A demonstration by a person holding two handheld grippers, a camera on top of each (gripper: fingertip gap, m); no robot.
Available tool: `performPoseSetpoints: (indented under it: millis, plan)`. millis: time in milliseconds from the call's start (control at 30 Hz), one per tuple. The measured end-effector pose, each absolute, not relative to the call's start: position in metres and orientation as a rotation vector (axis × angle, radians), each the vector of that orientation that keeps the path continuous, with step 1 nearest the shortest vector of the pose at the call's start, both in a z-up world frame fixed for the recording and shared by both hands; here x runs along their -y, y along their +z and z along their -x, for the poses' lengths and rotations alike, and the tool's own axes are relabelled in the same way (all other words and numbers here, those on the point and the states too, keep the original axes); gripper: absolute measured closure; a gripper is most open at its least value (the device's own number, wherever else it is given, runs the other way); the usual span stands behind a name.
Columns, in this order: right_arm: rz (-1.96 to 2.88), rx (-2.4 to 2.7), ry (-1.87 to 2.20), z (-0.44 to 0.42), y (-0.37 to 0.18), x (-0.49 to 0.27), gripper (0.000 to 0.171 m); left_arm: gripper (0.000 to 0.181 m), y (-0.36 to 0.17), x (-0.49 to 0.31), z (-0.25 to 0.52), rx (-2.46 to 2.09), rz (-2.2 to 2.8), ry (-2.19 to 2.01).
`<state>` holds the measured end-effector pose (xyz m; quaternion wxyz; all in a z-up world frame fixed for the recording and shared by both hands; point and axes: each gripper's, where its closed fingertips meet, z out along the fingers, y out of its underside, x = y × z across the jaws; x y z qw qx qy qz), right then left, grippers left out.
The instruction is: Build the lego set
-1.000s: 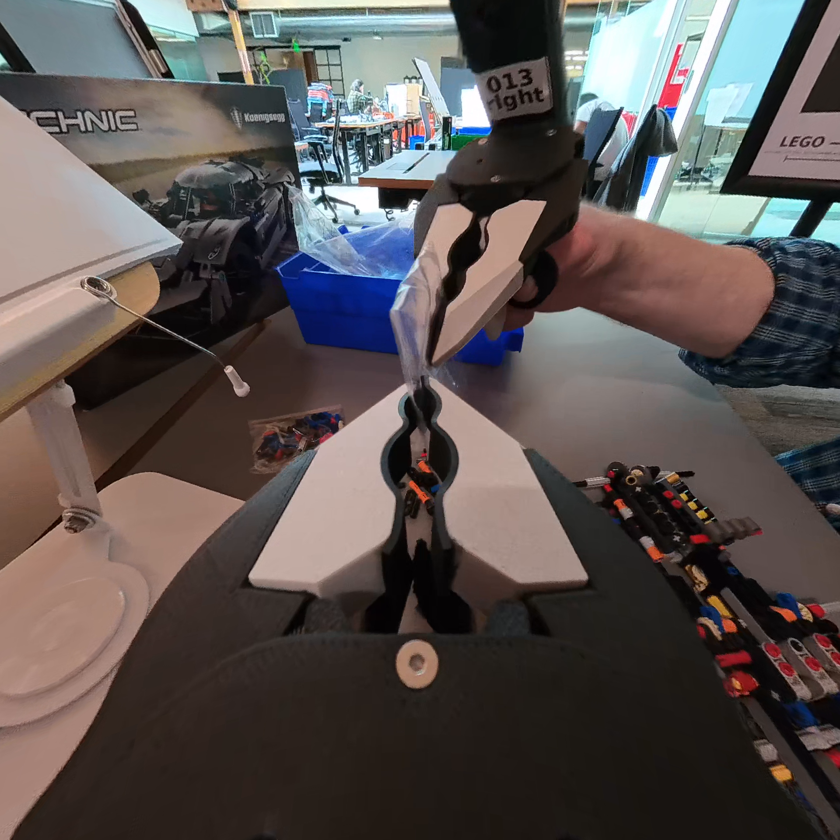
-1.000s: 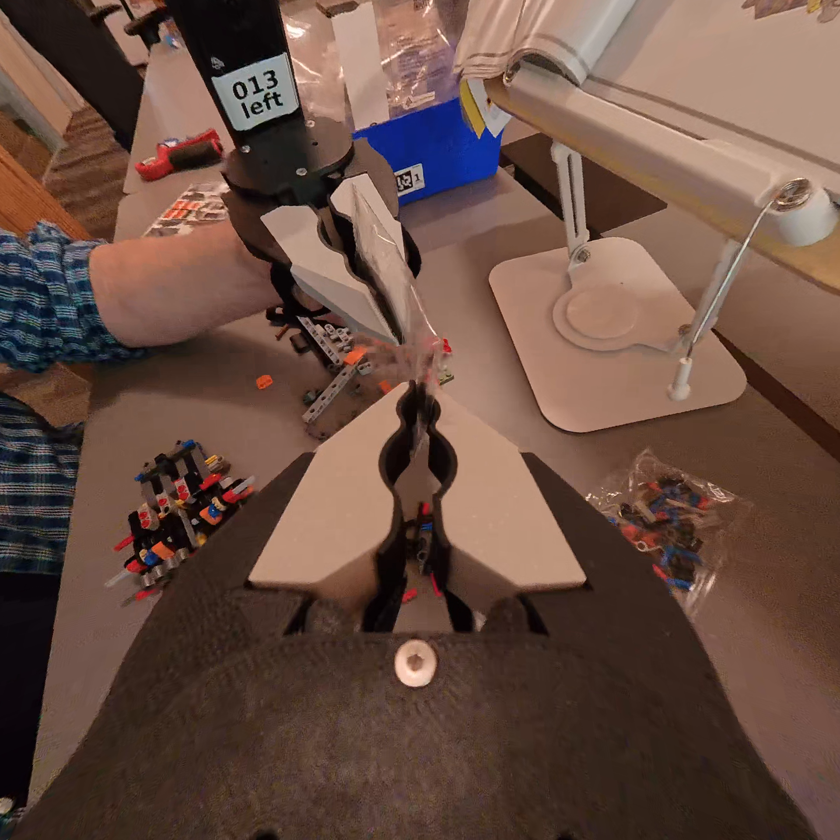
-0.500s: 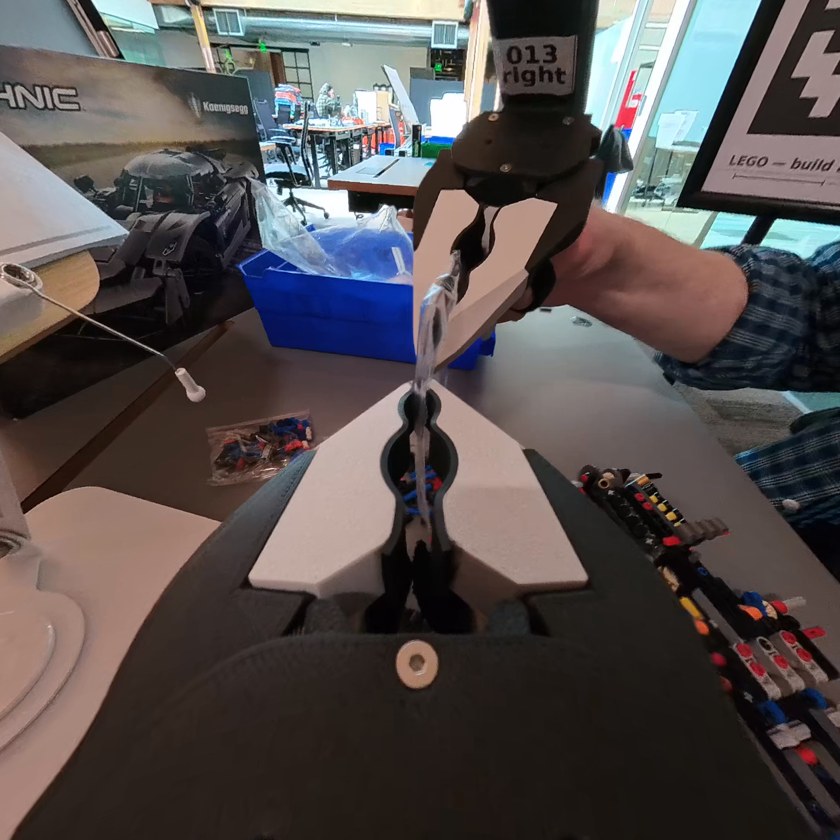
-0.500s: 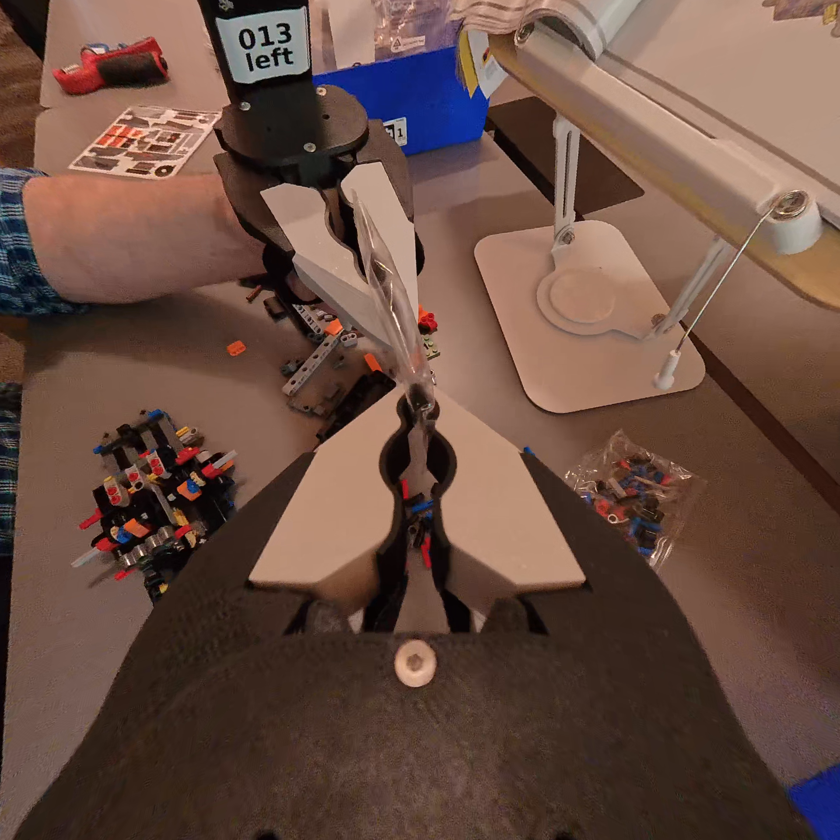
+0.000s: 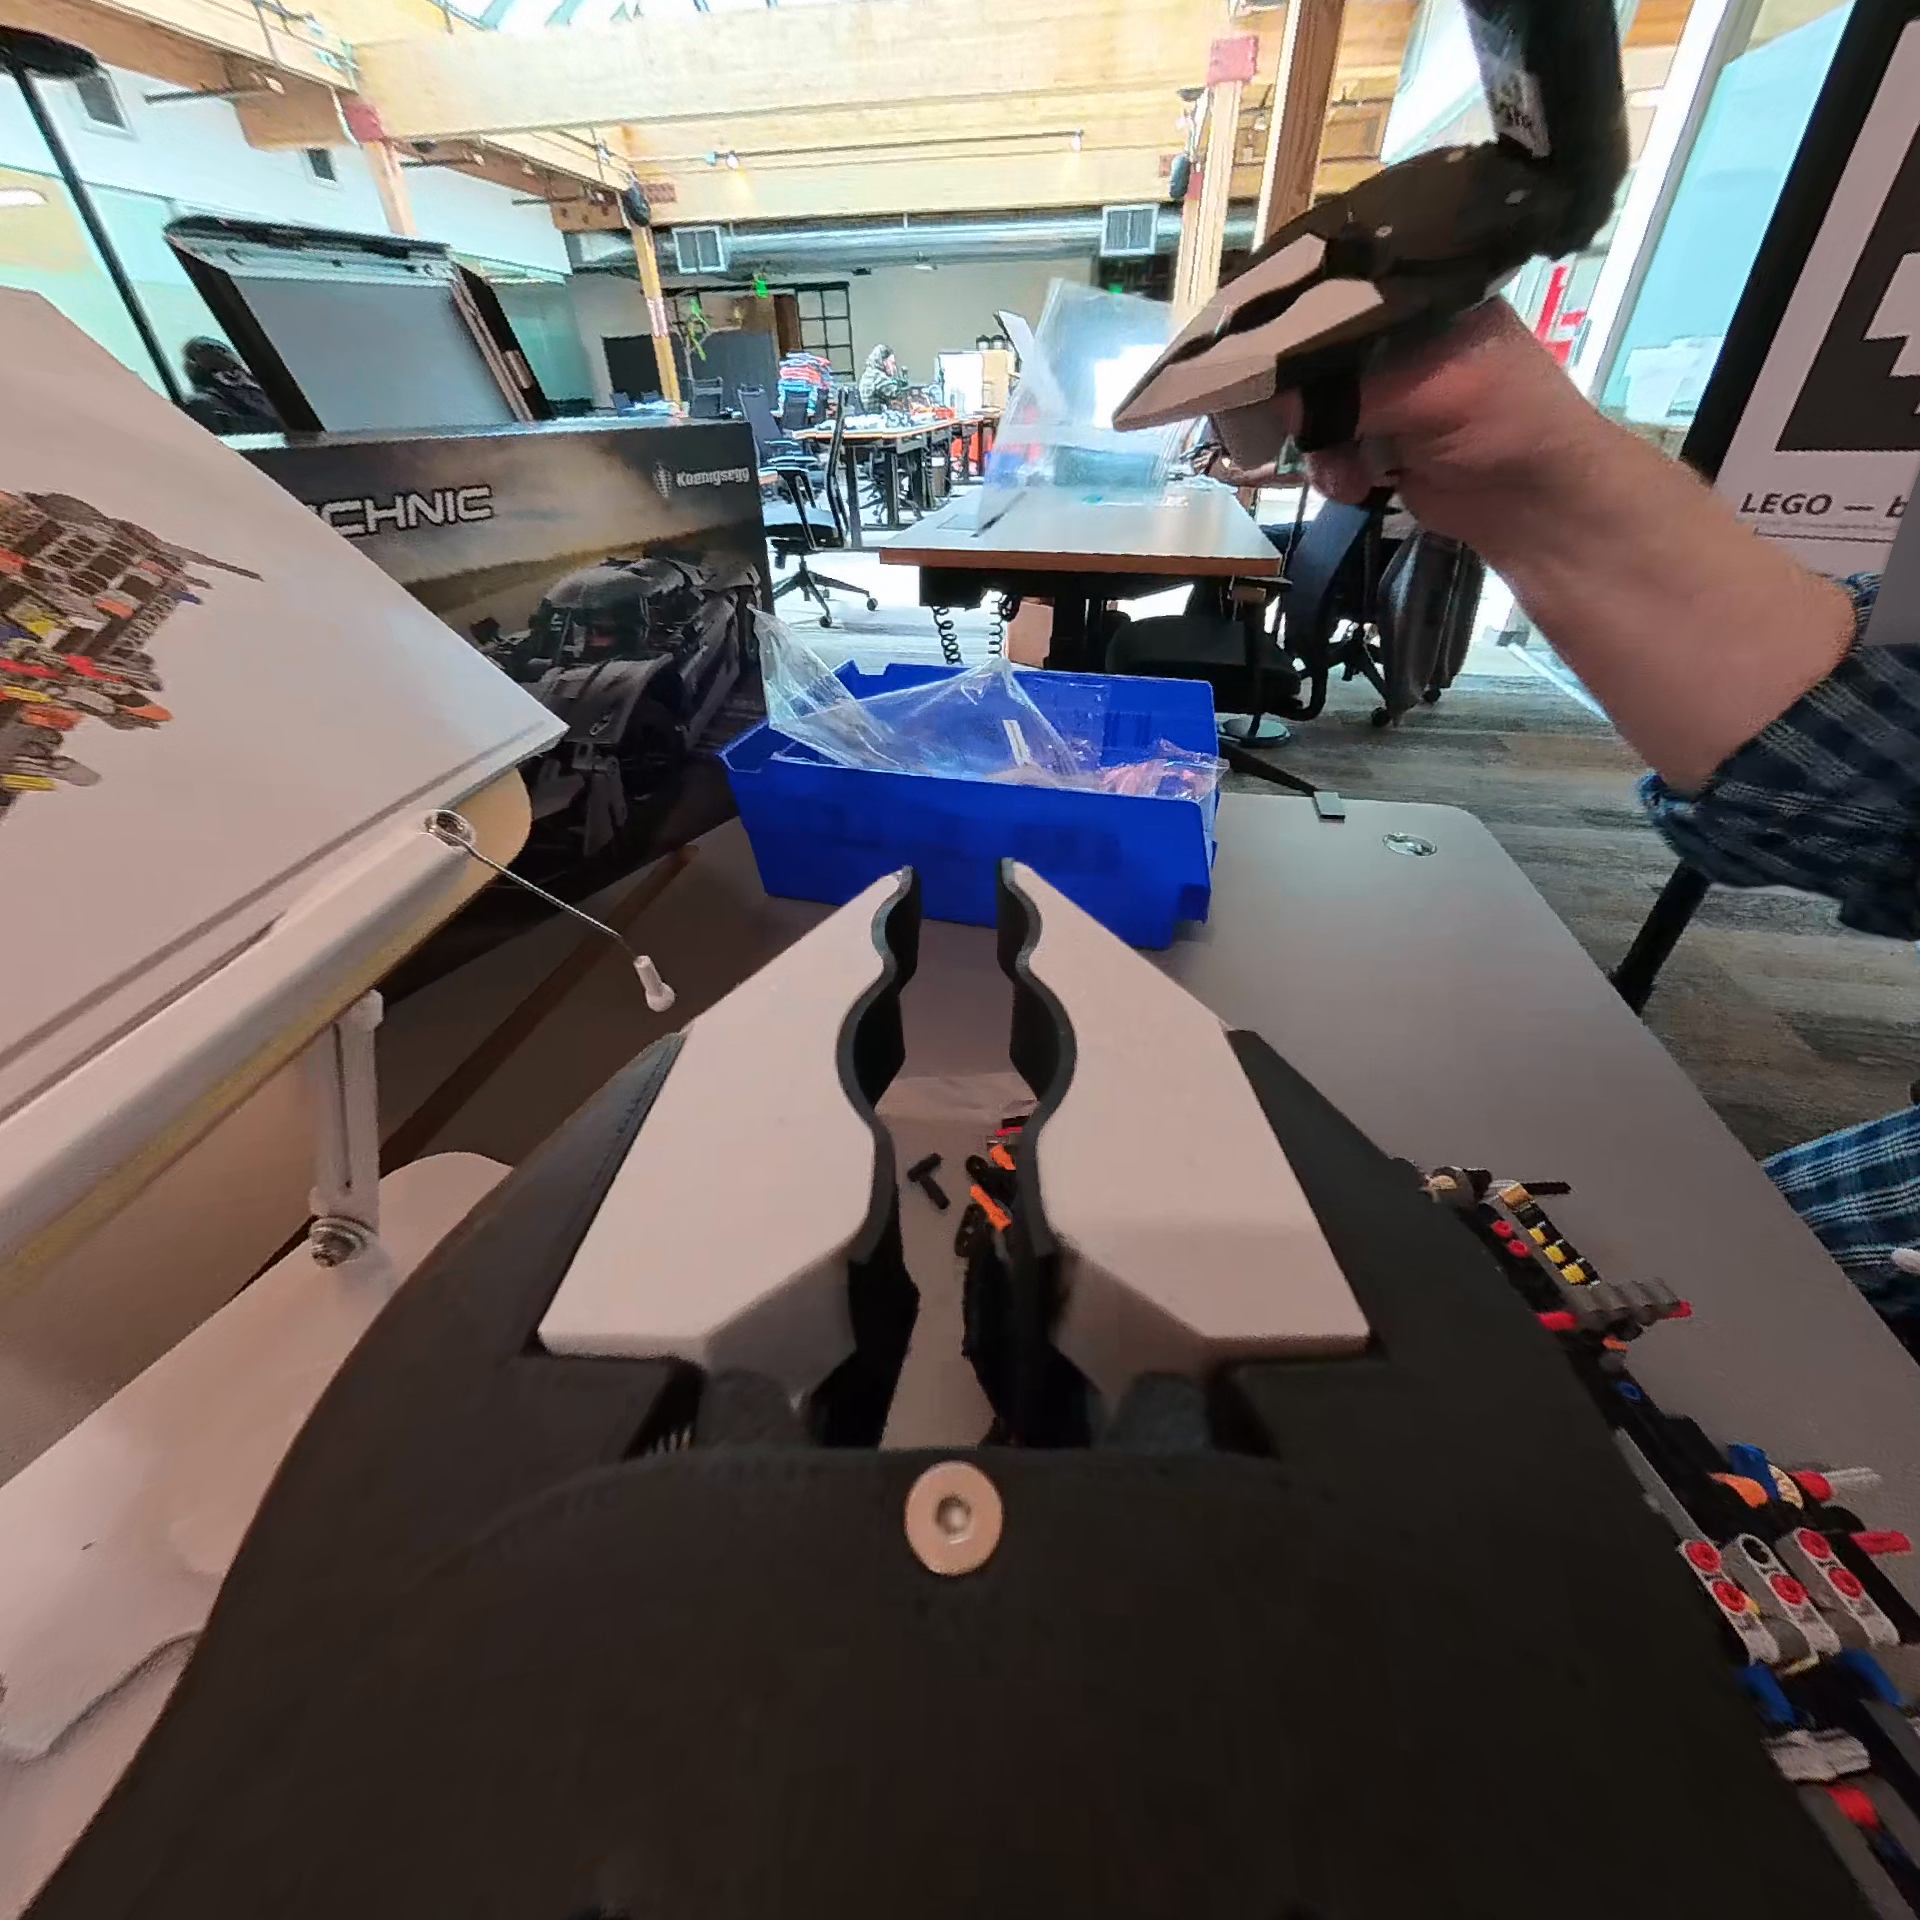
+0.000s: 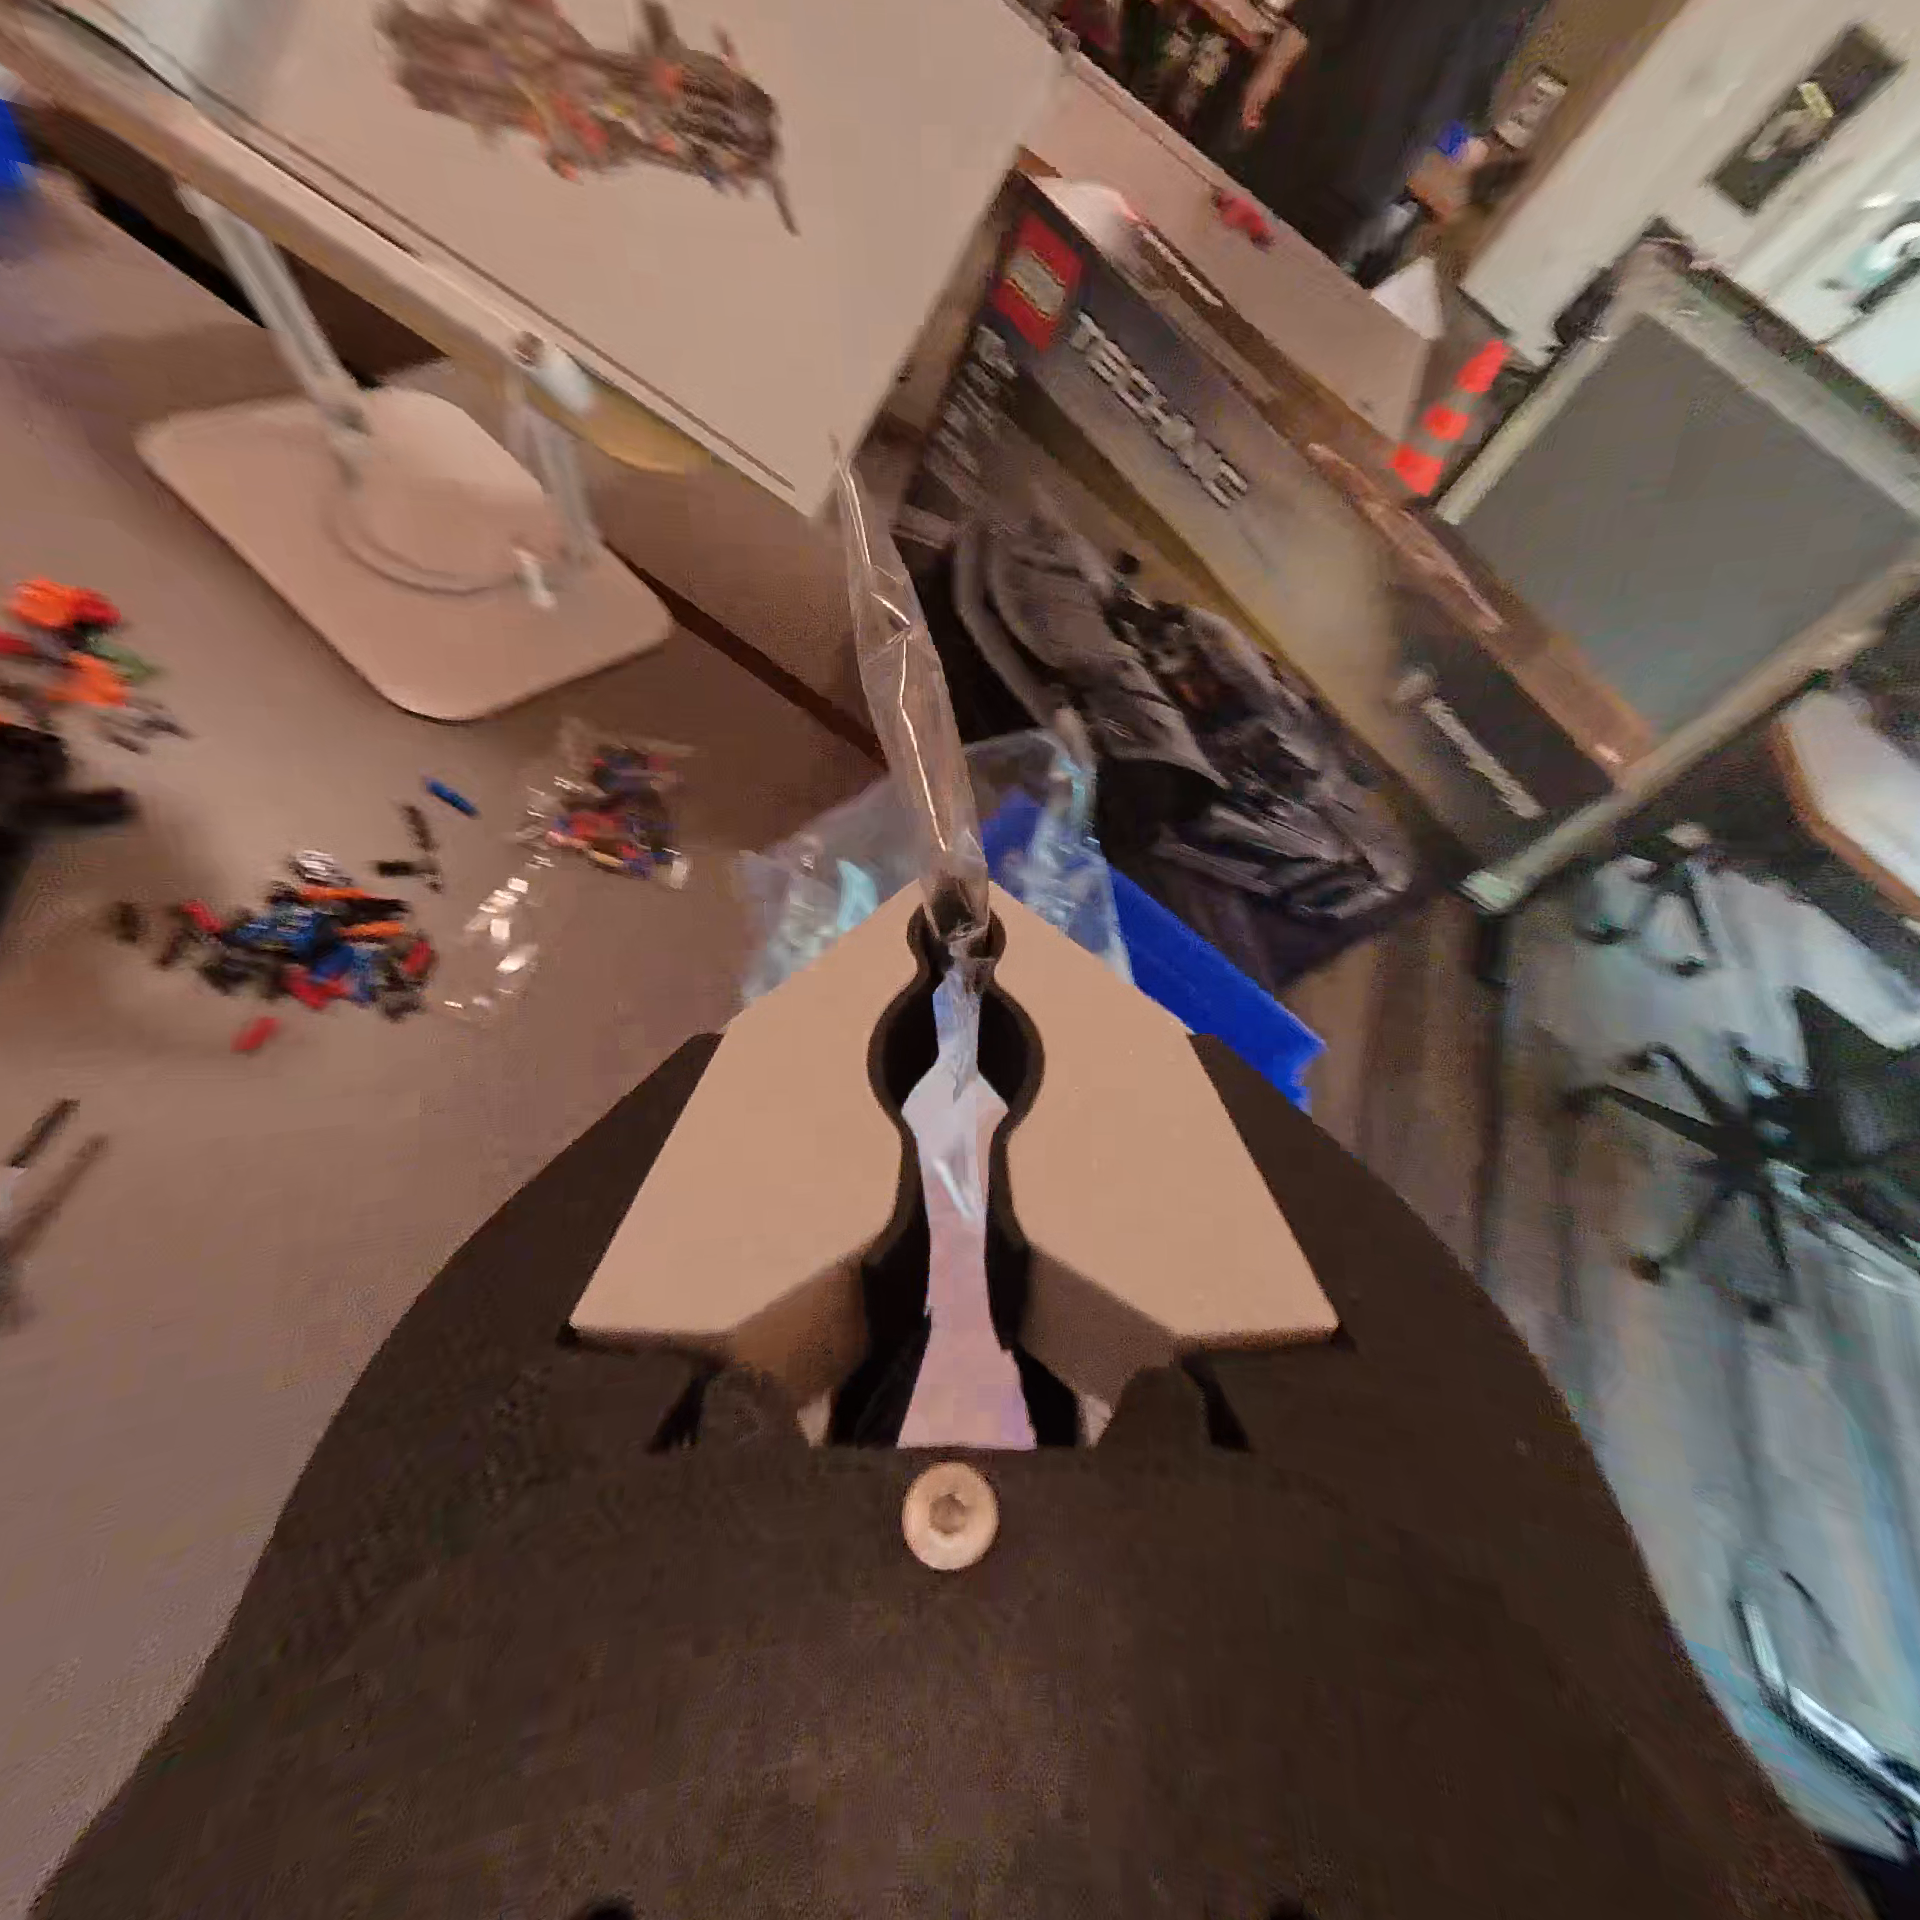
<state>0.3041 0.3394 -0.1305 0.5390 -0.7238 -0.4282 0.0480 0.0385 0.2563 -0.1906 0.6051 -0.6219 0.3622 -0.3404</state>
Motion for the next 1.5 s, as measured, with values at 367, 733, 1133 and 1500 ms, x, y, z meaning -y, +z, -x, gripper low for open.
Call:
performPoseSetpoints:
  millis: [367,733,1133,1500]
  plan:
    - [1.989,1.034,-0.298,-0.375,-0.201,-0.361,0.116,0.170,-0.182,-0.255,-0.024,-0.854,1.443,-0.668]
    - [1.934,1.308,0.267,-0.149,-0.234,-0.296,0.114,0.170,-0.170,-0.256,-0.012,-0.837,1.432,-0.602]
    - [2.236,1.060,0.219,-0.109,-0.384,-0.406,0.133,0.174,-0.155,-0.251,0.005,-0.850,1.406,-0.516]
    - [2.056,1.144,0.377,-0.096,-0.342,-0.381,0.171,0.172,-0.187,-0.269,0.000,-0.868,1.518,-0.468]
